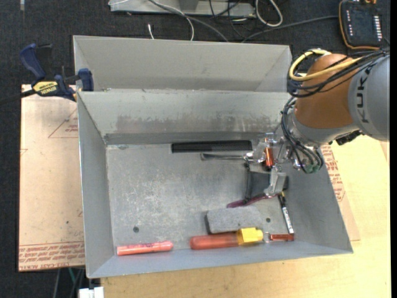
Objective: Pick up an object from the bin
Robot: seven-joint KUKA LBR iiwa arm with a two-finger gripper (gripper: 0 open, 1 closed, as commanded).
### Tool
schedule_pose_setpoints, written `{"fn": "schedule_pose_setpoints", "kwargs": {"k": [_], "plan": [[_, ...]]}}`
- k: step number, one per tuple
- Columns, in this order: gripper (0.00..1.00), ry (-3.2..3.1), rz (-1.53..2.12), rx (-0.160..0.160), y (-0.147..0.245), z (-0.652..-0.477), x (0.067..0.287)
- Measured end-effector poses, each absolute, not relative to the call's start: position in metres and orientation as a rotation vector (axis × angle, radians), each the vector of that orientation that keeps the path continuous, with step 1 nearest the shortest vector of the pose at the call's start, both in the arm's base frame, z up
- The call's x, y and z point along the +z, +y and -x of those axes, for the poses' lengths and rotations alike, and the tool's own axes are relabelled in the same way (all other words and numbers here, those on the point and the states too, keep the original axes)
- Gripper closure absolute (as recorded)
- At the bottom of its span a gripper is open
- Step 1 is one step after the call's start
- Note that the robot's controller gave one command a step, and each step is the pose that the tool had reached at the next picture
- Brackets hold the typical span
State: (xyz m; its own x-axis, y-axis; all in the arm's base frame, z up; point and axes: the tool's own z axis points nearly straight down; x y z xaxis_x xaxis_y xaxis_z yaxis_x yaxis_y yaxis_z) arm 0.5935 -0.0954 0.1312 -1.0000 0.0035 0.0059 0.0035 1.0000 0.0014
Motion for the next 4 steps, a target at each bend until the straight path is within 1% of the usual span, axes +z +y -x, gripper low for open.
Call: {"fn": "schedule_pose_setpoints", "kwargs": {"k": [1, 2, 3, 4], "plan": [[0.00, -3.143, 0.000, -0.001, -0.095, -0.595, 0.136], [0.00, -3.143, -0.090, -0.001, -0.077, -0.571, 0.071], [0.00, -3.155, -0.135, 0.002, -0.057, -0.574, 0.131], [0.00, -3.137, -0.138, -0.002, -0.065, -0.562, 0.099]]}}
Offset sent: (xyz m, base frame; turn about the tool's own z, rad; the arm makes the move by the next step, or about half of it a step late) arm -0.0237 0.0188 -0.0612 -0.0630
